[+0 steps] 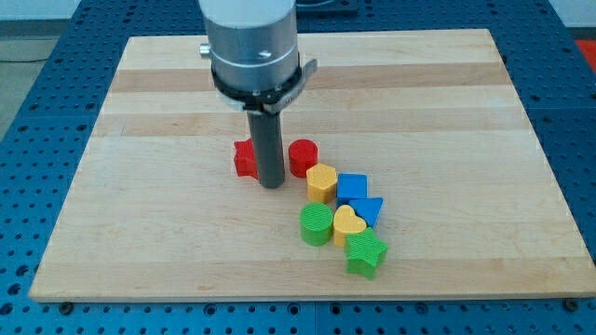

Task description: Slide the red star to the top side

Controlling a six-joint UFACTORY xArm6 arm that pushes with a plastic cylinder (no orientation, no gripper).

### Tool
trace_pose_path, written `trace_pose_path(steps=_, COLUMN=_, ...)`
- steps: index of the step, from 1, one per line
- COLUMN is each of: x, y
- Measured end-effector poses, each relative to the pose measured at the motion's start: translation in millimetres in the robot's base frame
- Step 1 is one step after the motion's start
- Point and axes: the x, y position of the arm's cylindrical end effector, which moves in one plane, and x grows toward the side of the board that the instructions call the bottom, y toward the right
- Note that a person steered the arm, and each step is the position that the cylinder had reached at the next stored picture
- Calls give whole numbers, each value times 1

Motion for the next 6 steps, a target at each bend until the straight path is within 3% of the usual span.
trace_pose_path(steps=1, x=18, y=-29)
trace_pose_path(steps=2, x=-7, y=-43)
trace_pose_path(steps=4, x=-68, y=5)
trace_pose_path(steps=5, x=-68, y=-16)
trace_pose_path(steps=6, x=-33, y=-55)
